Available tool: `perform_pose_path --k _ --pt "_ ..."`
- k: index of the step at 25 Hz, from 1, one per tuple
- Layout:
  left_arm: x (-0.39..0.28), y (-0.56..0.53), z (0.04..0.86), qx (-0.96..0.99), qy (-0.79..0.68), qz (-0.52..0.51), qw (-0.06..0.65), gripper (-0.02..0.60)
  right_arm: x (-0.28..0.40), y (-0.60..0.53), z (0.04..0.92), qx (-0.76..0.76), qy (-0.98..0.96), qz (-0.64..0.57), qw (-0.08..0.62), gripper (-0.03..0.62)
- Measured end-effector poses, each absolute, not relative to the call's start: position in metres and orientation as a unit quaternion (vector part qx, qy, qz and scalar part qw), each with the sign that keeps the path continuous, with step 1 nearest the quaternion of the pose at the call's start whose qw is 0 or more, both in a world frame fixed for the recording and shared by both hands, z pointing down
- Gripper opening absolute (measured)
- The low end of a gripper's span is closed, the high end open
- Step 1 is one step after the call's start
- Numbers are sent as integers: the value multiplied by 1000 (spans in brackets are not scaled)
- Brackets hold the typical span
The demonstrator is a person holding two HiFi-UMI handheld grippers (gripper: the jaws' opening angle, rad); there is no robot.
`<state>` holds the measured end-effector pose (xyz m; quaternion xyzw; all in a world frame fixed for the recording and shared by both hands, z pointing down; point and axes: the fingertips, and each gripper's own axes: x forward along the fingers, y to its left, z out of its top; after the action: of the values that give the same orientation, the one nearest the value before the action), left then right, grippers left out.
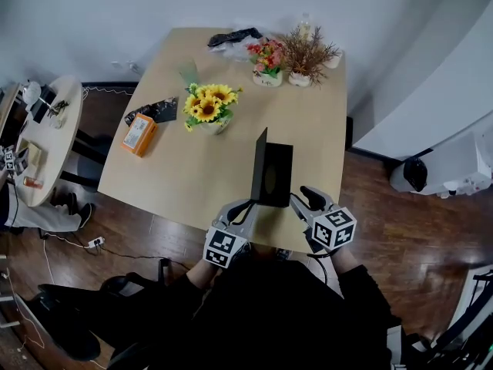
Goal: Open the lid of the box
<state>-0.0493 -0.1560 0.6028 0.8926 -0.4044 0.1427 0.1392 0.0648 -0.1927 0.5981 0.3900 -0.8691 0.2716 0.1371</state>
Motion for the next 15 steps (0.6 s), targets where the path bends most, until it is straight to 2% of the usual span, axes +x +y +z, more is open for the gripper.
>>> perform_pose_path --k 2,4,8,15 --pt "-64 -155 603 881 -423 115 180 0 73 -191 626 407 -846 274 207 129" --pt "-79 -155 605 864 -442 86 226 0 75 -189 644 409 -832 284 244 123" --pt "-107 -158 620 831 -468 55 296 0 65 -192 654 403 -830 296 246 115" --pt "-126 -154 653 815 -476 88 319 0 58 -202 665 408 -825 280 273 115"
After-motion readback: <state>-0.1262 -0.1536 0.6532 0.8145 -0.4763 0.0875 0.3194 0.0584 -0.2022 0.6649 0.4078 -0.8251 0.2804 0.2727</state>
